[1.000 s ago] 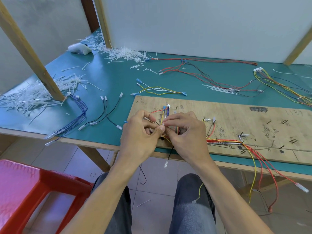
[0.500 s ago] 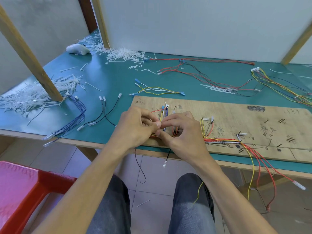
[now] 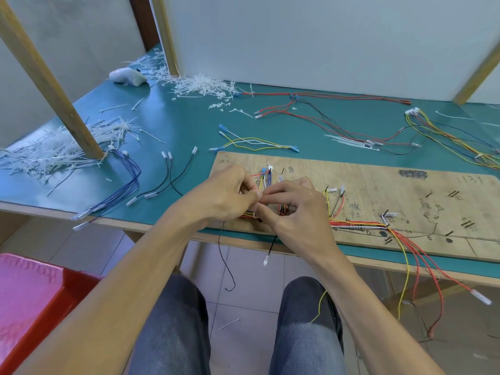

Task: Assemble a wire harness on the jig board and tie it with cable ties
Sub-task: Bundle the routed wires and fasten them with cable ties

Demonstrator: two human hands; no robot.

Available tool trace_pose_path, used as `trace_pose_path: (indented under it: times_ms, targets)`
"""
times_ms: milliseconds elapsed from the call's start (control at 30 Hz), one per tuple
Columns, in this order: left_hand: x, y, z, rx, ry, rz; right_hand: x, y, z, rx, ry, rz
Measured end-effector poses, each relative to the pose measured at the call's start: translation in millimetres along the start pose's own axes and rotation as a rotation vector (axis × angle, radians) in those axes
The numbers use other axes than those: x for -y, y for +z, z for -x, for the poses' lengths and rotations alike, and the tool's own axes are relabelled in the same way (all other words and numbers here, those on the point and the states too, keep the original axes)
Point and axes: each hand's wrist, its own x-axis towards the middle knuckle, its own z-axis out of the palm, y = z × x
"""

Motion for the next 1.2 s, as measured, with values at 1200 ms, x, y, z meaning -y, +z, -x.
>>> trace_pose_path:
  times_ms: [1200]
  targets:
    - [9.9, 21.2, -14.4, -0.416, 0.213, 0.212, -0.4, -0.3, -5.1, 0.111, 0.064, 0.055]
